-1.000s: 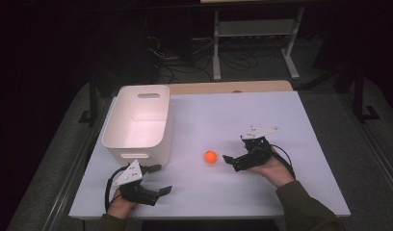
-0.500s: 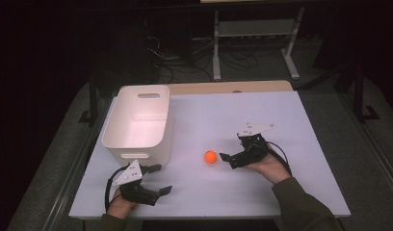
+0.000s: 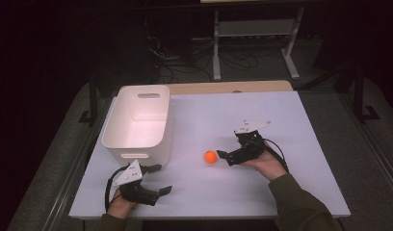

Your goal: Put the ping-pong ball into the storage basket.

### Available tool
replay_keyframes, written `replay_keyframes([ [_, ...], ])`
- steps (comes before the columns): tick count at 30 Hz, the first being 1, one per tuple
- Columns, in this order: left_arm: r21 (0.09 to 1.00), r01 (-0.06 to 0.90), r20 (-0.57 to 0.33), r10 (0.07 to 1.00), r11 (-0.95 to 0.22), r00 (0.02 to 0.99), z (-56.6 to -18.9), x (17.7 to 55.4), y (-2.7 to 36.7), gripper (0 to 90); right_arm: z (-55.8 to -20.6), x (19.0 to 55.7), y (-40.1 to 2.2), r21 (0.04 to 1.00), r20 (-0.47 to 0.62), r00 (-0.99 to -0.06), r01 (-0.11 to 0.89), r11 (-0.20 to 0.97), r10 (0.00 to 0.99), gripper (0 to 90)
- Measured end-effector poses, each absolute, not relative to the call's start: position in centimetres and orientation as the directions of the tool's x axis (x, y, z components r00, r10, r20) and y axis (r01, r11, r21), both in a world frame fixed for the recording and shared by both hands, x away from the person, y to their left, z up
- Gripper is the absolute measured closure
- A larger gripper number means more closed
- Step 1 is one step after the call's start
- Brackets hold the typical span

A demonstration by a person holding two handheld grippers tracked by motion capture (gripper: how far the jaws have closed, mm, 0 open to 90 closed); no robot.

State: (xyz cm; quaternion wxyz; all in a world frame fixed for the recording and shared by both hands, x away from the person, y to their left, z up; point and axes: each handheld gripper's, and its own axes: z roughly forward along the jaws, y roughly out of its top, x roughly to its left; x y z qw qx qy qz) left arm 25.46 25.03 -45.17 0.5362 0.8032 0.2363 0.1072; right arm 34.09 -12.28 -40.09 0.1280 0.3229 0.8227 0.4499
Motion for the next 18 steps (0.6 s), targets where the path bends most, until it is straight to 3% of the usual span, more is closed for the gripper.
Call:
replay_keyframes([
  [18,0.912,0.263,-0.079,0.495,-0.314,0.865,-45.17,25.44,25.01,14.0,-40.08,34.84,-11.22,0.824,0.08,-0.768,0.41,0.392,0.636,0.0],
])
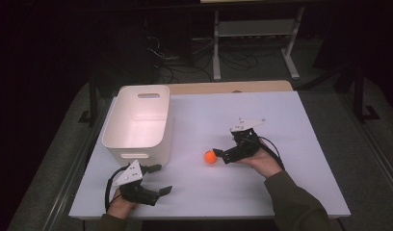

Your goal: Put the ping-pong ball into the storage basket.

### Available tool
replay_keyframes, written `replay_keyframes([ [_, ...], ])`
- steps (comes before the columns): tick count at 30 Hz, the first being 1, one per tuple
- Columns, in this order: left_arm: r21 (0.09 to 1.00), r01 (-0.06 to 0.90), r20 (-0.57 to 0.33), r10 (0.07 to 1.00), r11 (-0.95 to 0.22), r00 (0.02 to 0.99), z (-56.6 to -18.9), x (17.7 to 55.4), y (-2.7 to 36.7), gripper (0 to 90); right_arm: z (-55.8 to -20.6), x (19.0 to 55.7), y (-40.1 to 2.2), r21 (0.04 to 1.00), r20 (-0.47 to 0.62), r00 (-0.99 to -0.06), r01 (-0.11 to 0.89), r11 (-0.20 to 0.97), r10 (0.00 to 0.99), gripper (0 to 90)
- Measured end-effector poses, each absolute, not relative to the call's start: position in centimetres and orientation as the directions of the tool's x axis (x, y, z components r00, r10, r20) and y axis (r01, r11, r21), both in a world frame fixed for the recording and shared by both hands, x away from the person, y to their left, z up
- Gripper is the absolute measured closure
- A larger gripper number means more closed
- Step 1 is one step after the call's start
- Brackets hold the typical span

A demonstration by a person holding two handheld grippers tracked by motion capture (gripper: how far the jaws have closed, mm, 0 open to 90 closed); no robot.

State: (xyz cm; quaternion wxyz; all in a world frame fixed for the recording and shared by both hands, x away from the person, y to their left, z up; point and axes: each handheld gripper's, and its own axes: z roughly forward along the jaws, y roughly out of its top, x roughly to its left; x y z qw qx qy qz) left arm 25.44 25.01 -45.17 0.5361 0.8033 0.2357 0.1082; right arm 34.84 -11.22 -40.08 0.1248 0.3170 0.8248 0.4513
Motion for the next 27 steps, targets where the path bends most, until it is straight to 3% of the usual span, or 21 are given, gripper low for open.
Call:
replay_keyframes([
  [27,0.914,0.263,-0.081,0.494,-0.311,0.866,-45.2,25.4,25.0,14.0,-40.2,36.2,-9.1,0.823,0.089,-0.786,0.404,0.4,0.611,0.0],
])
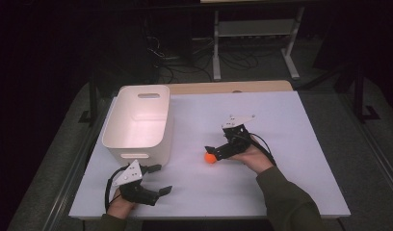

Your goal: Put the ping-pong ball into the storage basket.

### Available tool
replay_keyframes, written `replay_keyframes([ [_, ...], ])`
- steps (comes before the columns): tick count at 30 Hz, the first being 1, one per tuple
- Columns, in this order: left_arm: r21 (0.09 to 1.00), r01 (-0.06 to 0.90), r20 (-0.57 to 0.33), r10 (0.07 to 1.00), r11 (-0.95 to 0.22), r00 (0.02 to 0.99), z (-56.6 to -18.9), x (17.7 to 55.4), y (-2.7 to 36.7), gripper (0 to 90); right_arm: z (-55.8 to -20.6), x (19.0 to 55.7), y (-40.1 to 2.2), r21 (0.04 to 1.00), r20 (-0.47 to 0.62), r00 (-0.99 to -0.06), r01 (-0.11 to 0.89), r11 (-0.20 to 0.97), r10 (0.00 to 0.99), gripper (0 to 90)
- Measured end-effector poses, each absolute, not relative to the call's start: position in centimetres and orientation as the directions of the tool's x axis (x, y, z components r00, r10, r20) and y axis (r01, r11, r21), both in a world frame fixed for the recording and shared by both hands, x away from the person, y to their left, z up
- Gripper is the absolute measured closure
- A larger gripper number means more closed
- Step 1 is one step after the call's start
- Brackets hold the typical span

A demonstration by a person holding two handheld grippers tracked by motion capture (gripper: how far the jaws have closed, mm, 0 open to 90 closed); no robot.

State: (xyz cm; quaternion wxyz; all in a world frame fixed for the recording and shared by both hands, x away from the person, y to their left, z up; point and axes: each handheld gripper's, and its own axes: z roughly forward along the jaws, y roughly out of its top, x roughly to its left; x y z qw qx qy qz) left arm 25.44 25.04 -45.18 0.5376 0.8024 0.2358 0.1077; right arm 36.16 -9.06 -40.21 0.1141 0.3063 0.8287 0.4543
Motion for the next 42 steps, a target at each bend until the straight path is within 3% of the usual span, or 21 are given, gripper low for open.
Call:
replay_keyframes([
  [42,0.913,0.257,-0.073,0.491,-0.317,0.868,-45.2,25.4,25.0,14.0,-42.7,36.4,-6.9,0.762,0.102,-0.817,0.431,0.483,0.568,0.0],
])
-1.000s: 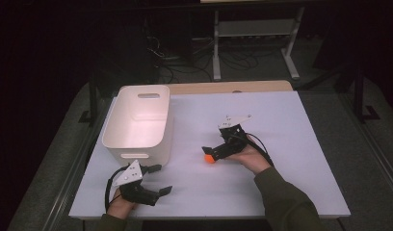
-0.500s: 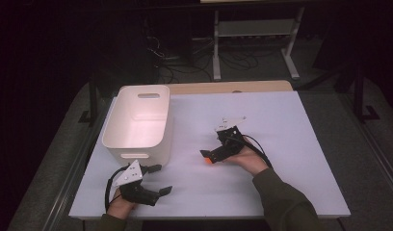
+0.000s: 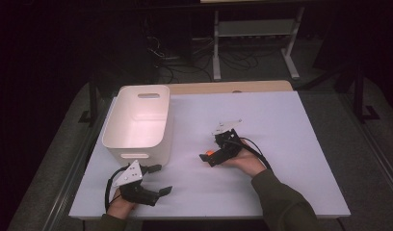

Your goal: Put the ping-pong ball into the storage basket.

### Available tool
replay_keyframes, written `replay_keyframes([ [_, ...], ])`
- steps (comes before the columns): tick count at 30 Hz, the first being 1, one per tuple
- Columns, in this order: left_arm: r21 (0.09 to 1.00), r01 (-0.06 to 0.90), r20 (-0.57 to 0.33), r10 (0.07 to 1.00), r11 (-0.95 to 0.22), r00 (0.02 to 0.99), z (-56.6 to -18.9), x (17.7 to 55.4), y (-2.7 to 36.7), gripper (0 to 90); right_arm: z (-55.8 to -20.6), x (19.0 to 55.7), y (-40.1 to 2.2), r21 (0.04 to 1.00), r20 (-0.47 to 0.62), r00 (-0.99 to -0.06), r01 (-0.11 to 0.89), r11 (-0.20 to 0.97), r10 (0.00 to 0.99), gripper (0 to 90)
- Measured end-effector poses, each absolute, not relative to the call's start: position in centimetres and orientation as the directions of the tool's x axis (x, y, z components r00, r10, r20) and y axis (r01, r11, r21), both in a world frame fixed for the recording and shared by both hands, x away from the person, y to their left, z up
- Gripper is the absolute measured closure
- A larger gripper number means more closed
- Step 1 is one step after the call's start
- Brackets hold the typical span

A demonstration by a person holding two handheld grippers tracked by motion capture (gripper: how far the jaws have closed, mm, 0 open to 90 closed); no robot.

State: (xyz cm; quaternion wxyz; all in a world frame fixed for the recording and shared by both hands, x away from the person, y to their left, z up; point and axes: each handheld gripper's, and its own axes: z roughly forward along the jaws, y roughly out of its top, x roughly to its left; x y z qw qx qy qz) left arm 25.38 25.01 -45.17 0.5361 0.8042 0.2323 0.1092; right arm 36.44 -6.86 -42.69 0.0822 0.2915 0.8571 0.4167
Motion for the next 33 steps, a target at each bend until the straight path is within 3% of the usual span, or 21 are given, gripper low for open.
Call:
replay_keyframes([
  [33,0.912,0.256,-0.074,0.488,-0.319,0.869,-45.2,25.4,25.0,14.0,-45.0,36.0,-6.0,0.705,0.075,-0.834,0.432,0.563,0.546,0.0],
])
